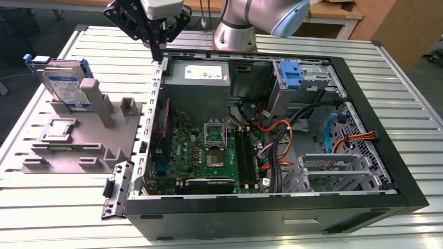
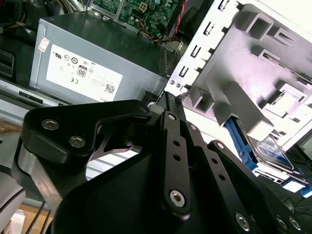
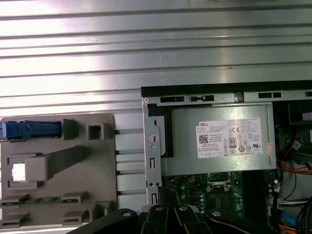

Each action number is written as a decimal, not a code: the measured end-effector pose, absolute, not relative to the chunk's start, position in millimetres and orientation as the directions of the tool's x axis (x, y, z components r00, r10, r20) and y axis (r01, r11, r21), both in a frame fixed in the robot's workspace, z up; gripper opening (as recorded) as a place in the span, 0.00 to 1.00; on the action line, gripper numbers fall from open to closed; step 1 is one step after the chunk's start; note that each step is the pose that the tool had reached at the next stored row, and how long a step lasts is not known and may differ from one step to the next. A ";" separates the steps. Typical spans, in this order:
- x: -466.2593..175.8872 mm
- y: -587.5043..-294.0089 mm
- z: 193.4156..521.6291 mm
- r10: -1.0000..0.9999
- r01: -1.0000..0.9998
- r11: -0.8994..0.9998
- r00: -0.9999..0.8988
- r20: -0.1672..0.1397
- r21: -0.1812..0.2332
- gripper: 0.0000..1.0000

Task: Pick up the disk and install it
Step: 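Reach for the disk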

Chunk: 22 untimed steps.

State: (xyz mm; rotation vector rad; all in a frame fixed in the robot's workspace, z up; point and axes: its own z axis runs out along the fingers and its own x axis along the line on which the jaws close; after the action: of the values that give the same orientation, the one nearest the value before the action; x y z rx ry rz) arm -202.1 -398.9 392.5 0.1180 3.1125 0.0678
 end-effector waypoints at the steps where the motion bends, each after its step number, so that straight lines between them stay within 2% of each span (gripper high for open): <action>1: -202.3 -398.9 392.5 0.076 0.075 0.996 -0.997 -0.024 0.044 0.10; 22: -207.0 -398.9 392.4 0.076 0.075 0.996 -0.997 -0.024 0.044 0.10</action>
State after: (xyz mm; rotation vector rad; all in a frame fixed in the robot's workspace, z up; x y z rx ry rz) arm -207.0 -398.9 392.4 0.1180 3.1125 0.0678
